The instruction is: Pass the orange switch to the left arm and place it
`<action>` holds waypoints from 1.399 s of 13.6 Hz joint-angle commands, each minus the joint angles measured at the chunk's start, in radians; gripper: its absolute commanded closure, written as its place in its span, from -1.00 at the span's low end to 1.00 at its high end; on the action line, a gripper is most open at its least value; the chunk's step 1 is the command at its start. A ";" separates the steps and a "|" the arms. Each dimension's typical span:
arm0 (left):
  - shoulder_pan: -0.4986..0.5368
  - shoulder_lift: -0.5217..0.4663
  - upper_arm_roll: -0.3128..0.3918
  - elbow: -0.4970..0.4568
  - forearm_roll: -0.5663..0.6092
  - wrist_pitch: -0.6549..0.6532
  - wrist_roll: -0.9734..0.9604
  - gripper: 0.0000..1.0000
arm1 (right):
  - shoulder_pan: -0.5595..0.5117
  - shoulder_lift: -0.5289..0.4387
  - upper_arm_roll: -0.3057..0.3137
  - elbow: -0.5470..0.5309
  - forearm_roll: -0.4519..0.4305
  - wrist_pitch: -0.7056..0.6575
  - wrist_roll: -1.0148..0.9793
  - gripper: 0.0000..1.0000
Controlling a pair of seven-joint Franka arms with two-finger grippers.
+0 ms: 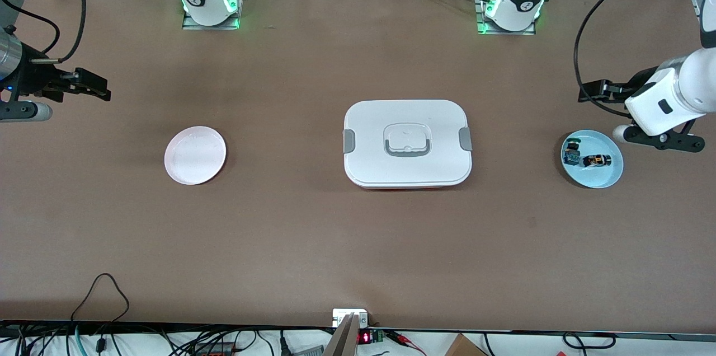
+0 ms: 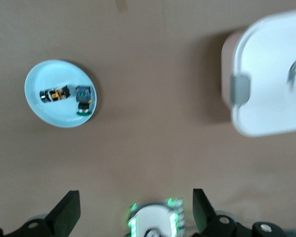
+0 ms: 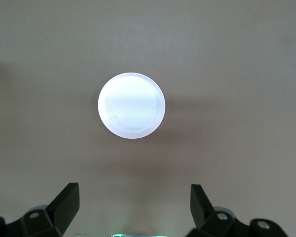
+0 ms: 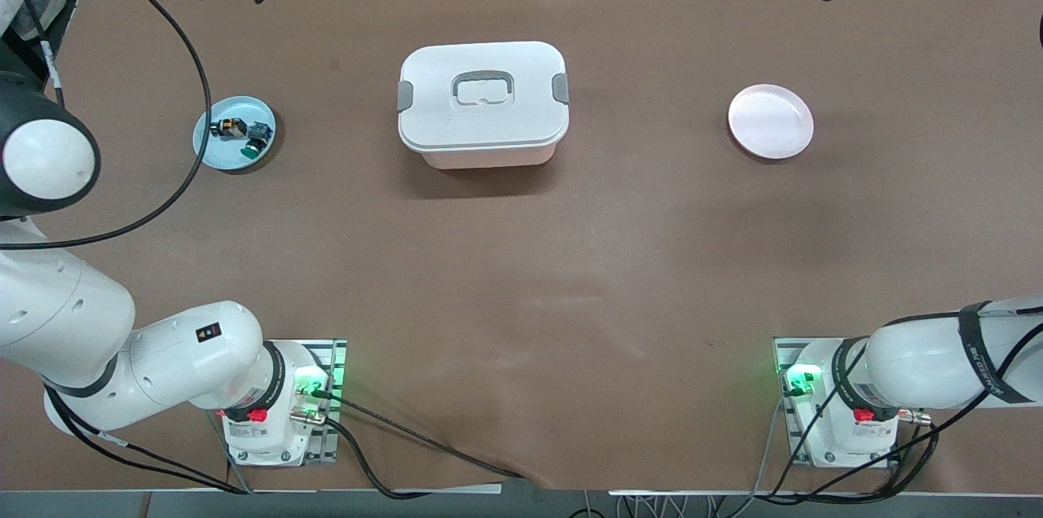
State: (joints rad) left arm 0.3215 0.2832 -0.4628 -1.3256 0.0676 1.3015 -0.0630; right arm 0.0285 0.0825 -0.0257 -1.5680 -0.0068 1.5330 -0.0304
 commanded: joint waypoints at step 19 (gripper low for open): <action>-0.360 -0.286 0.464 -0.337 -0.023 0.312 0.080 -1.00 | 0.013 -0.012 0.029 0.022 -0.010 -0.008 -0.029 -1.00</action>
State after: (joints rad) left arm -0.0436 0.0173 0.0005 -1.6528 0.0366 1.6196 -0.0109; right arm 0.0418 0.0791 -0.0007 -1.5561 -0.0073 1.5388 -0.0527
